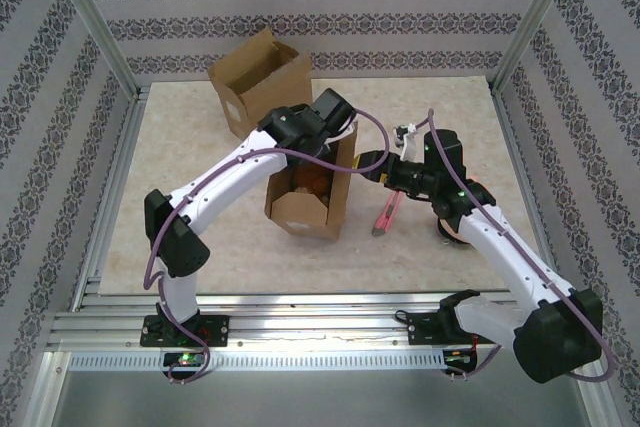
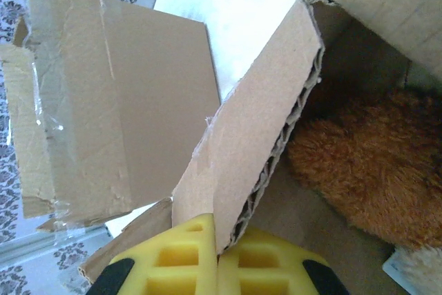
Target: Unpack the express box
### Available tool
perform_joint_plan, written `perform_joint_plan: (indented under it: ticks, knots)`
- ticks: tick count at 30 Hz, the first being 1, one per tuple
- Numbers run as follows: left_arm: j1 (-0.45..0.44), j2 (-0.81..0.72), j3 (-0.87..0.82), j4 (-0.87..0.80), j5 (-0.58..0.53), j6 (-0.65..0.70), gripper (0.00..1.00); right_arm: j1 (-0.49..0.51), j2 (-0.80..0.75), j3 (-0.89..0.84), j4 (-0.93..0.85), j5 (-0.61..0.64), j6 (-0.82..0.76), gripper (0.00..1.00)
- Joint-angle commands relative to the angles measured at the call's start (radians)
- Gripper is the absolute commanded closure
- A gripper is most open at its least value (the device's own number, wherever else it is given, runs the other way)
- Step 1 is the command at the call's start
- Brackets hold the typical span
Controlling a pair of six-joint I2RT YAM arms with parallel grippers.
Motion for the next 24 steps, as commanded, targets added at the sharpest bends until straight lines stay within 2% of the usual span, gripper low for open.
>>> perform_joint_plan:
  ticks: [1,11,16,21,24]
  knots:
    - [0.006,0.041,0.106,-0.152,-0.055,-0.060,1.00,-0.007,-0.031,0.035,-0.086,-0.030,-0.106,0.33]
    - [0.014,0.182,0.444,-0.424,-0.072,-0.205,1.00,-0.003,-0.121,0.123,-0.361,-0.022,-0.368,0.32]
    - [0.027,0.189,0.481,-0.486,-0.056,-0.302,1.00,0.022,-0.192,0.154,-0.413,-0.026,-0.467,0.37]
    - [0.058,0.156,0.474,-0.499,0.023,-0.419,1.00,0.121,-0.215,0.218,-0.464,0.077,-0.559,0.40]
    - [0.071,0.139,0.474,-0.508,0.108,-0.468,1.00,0.203,-0.191,0.276,-0.502,0.145,-0.601,0.40]
